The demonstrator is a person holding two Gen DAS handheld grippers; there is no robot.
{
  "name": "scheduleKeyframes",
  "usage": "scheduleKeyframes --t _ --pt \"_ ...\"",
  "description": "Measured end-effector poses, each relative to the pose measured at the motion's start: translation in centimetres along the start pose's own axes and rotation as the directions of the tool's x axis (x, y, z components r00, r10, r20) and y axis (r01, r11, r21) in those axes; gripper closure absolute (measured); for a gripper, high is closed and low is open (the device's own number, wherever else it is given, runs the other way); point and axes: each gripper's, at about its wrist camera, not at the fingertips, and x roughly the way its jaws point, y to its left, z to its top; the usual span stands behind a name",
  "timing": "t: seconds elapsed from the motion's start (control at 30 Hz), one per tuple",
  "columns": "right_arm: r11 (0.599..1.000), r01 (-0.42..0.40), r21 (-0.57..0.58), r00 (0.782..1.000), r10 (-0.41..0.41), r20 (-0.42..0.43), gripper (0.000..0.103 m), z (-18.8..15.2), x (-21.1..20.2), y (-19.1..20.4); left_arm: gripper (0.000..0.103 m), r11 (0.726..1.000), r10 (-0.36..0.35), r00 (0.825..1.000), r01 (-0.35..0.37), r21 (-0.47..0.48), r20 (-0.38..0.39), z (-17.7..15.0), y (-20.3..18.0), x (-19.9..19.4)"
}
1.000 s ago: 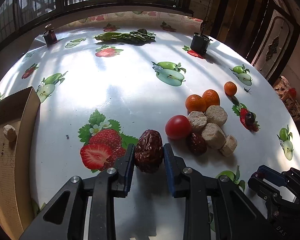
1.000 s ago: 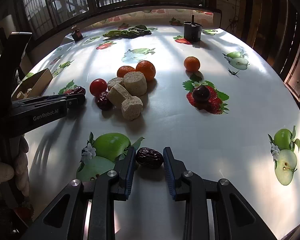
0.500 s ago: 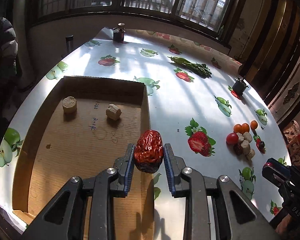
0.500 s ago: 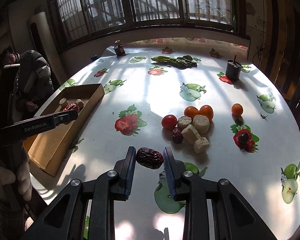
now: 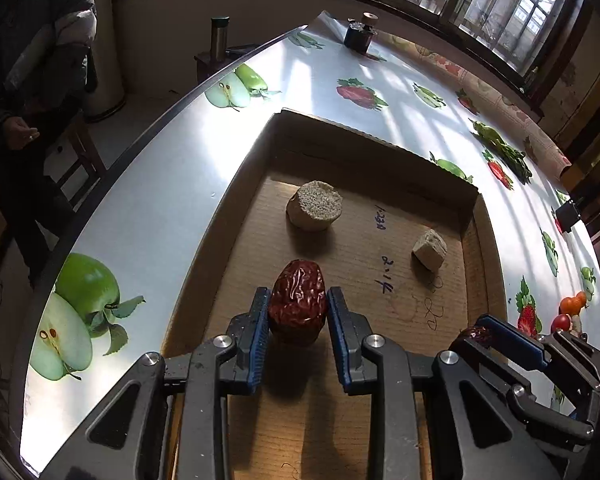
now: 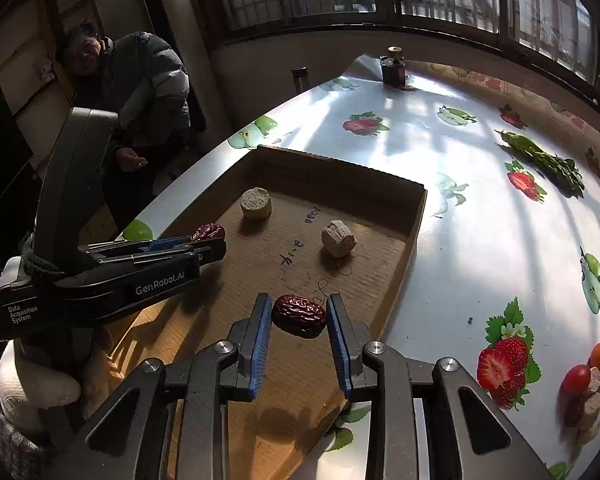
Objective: Organize fruits
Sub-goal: 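Carry both dates into the cardboard box and open both grippers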
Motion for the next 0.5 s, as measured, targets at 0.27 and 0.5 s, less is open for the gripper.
scheduleKeyframes --t 0.27,0.5 --pt "0.999 0.038 0.021 0.998 -0.037 -0.041 0.072 0.4 3.3 -0.2 0.068 1.000 -0.015 1.000 0.014 -0.011 -0.015 0.2 0.1 0.3" --pt "0.999 0.036 0.033 0.999 -0.037 0.027 0.056 0.3 0.5 -0.2 0.063 0.999 -0.028 0.999 0.029 -0.040 0.035 -0.3 0.4 -1.6"
